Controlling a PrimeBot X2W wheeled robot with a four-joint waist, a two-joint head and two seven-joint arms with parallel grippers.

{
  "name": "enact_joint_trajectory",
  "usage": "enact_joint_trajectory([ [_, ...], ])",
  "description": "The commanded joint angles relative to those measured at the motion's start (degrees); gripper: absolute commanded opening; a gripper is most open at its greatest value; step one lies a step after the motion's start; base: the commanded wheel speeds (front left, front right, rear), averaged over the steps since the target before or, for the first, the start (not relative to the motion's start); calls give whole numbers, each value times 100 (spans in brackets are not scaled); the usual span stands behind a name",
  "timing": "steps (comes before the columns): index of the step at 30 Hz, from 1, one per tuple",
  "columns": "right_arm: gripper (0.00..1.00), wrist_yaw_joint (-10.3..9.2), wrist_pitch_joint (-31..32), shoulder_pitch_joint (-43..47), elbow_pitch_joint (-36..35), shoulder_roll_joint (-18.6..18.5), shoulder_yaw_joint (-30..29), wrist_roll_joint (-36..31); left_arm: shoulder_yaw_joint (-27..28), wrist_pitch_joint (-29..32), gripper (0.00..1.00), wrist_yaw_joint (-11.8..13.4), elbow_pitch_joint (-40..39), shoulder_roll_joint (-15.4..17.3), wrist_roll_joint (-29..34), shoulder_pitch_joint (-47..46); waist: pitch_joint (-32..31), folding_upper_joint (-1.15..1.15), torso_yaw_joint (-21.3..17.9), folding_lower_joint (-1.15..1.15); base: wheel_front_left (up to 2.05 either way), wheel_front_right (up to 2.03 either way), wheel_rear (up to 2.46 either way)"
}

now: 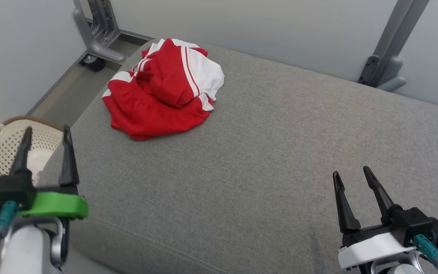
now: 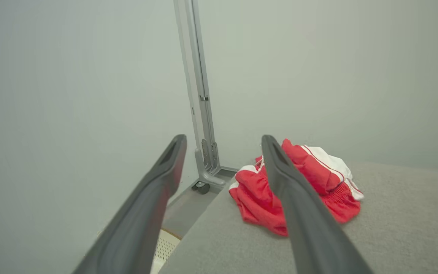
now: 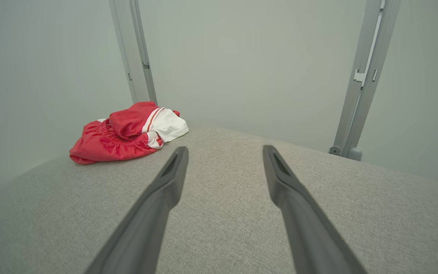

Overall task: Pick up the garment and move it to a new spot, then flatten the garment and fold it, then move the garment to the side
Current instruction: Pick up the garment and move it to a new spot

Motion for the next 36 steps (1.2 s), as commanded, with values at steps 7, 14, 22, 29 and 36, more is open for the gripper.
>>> enact_joint_trajectory([
  [7,100,0,-20,-280,-99,-25,-15,-316,186,84,100,-234,497,596,-61,-1396,861,0,-993,0,0,0,0],
  [14,100,-1,-20,-571,-316,-23,-169,-504,327,792,100,-402,1629,1043,-419,-2500,1486,0,-1560,0,0,0,0],
  [22,100,-1,-20,-827,-669,-21,-454,-675,299,1622,100,-524,3294,1307,-1002,-3349,2199,0,-1913,0,0,0,0],
  [29,100,0,-20,-781,-862,-21,-562,-742,200,2391,100,-559,4226,1194,-1424,-3575,2362,0,-1945,0,0,0,0],
  [36,100,-1,-20,-830,-899,-22,-482,-766,125,2724,100,-560,4691,1146,-1704,-3598,2454,0,-1918,0,0,0,0],
])
